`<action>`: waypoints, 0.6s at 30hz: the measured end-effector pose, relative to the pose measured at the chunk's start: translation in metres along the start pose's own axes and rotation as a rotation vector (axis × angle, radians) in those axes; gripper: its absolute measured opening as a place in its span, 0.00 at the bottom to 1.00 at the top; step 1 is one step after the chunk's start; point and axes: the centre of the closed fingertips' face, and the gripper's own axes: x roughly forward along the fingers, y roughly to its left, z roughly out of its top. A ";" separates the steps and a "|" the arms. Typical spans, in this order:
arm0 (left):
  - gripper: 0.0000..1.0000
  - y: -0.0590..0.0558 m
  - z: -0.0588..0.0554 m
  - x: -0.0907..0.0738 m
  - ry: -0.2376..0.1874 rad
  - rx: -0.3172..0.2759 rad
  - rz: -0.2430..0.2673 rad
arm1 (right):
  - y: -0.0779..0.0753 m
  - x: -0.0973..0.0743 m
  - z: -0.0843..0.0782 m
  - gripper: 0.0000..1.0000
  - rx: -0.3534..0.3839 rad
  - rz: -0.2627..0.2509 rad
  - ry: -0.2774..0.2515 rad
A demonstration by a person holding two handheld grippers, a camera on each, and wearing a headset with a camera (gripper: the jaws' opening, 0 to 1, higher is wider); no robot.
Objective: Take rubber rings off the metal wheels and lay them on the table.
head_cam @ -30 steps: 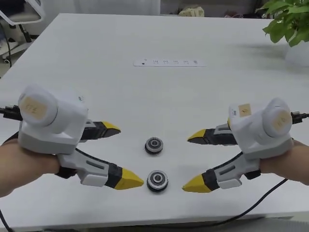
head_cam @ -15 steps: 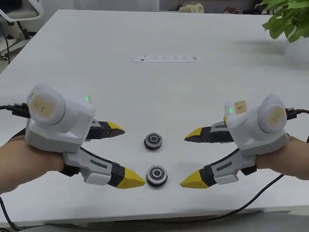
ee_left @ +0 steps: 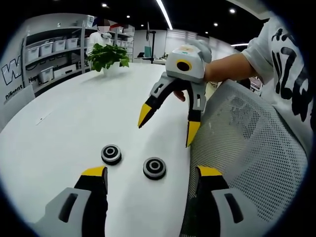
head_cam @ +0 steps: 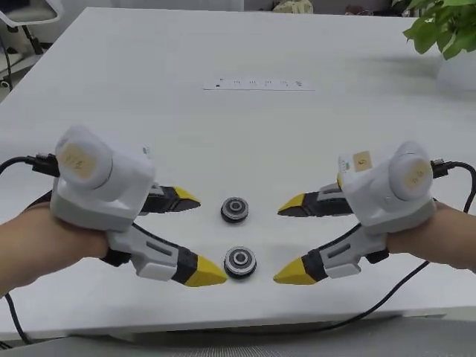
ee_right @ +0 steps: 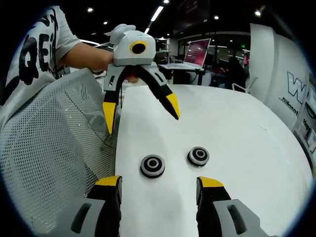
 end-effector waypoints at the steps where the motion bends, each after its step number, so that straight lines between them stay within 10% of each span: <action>1: 0.69 -0.001 0.000 0.001 0.001 0.004 -0.005 | -0.001 0.001 0.000 0.58 0.003 0.000 -0.003; 18: 0.64 -0.001 -0.007 0.013 0.027 0.021 -0.039 | -0.007 0.004 0.007 0.51 0.085 0.017 -0.085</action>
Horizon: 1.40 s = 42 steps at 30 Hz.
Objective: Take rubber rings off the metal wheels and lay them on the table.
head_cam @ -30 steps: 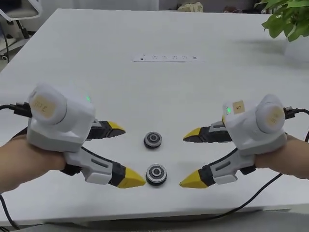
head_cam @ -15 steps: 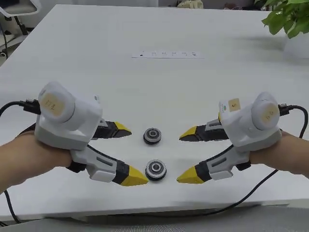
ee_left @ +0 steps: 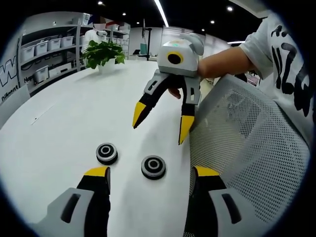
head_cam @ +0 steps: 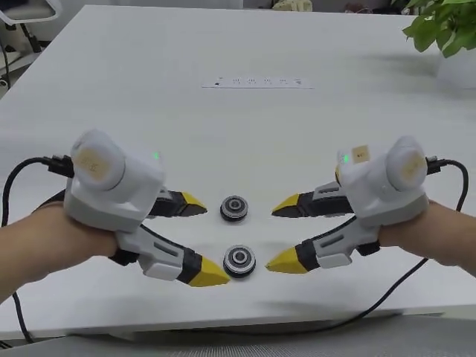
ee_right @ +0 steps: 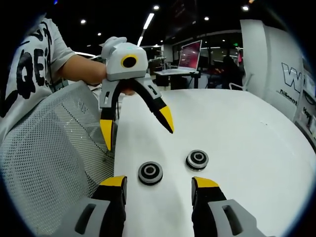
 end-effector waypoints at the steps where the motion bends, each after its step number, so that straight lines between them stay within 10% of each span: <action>1: 0.63 0.000 0.000 0.001 0.001 0.001 -0.002 | 0.000 0.000 0.000 0.50 -0.005 0.000 -0.001; 42: 0.48 -0.011 -0.009 0.032 0.064 0.027 -0.102 | 0.005 0.020 -0.021 0.45 -0.016 0.069 0.041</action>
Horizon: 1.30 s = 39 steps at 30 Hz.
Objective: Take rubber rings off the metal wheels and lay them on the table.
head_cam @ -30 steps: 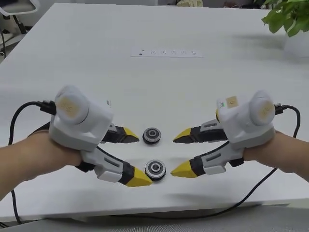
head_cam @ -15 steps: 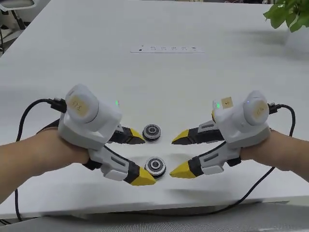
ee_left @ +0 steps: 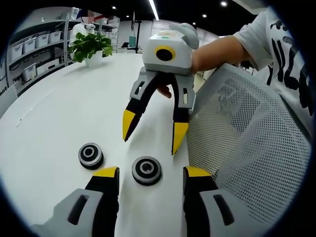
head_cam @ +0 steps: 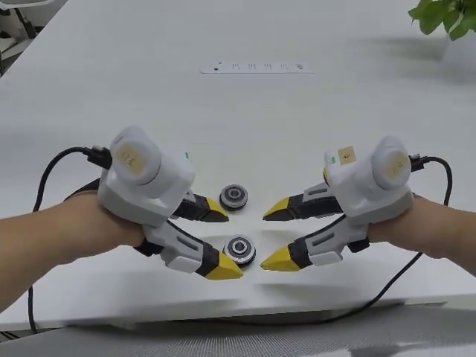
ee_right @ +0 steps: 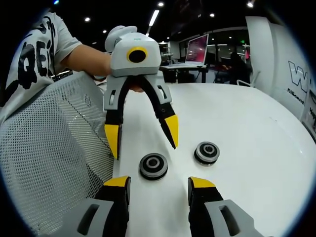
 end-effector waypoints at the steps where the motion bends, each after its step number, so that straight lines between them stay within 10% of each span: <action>1: 0.48 0.000 -0.001 0.001 0.001 0.001 -0.001 | 0.000 0.000 0.000 0.45 0.001 0.001 0.001; 39: 0.30 0.000 0.001 0.012 -0.005 0.007 -0.025 | 0.002 0.006 -0.009 0.44 0.002 0.016 0.026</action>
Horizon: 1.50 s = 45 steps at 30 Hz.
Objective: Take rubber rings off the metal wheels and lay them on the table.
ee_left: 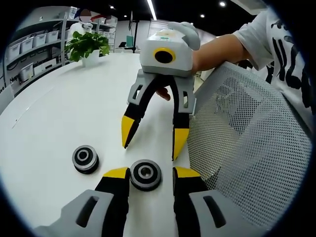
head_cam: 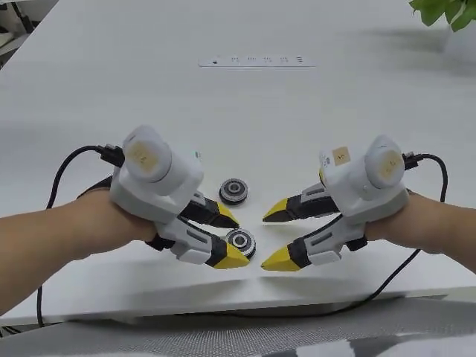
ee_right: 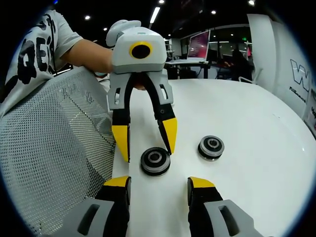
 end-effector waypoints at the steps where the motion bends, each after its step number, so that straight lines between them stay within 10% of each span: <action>1: 0.29 0.000 0.000 0.000 -0.001 0.002 0.001 | 0.000 0.000 0.000 0.44 0.000 0.000 -0.001; 26: 0.12 0.005 -0.002 0.001 0.023 0.159 0.054 | 0.001 0.000 -0.003 0.43 0.008 -0.002 0.004; 45: 0.08 0.008 -0.003 0.003 0.000 0.150 0.068 | 0.003 0.003 0.002 0.38 -0.010 0.007 0.002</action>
